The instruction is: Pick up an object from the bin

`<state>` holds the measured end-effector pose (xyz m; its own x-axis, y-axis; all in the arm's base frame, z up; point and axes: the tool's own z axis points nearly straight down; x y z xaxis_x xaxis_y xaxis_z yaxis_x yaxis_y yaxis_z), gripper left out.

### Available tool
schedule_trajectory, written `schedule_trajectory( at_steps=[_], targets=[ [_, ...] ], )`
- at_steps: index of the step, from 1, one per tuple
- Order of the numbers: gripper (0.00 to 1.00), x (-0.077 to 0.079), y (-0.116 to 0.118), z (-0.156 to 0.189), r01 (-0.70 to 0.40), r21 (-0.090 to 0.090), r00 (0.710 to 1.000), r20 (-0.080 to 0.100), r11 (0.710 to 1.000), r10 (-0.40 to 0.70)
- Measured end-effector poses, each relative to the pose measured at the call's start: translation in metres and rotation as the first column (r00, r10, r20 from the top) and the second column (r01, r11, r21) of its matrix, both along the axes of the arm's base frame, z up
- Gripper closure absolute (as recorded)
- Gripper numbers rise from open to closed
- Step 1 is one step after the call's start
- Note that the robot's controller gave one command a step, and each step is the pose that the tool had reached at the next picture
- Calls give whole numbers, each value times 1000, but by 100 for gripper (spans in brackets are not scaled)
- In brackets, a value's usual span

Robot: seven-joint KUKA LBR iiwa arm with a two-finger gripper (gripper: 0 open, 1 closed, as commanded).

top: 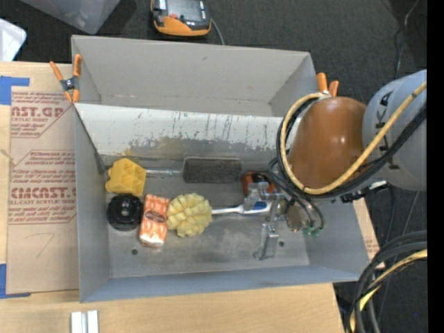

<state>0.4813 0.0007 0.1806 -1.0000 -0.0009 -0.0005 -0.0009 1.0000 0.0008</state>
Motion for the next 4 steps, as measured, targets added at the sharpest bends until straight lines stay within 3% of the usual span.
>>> schedule_trajectory(
  at_steps=[1,2,3,4],
  targets=[
    [0,0,0,0,0,0,1000,0,1000,0],
    [0,50,-60,4,-274,-2,962,5,962,274],
    [100,4,-22,4,-59,1,998,0,998,59],
    [100,4,-22,4,-59,1,998,0,998,59]
  ],
)
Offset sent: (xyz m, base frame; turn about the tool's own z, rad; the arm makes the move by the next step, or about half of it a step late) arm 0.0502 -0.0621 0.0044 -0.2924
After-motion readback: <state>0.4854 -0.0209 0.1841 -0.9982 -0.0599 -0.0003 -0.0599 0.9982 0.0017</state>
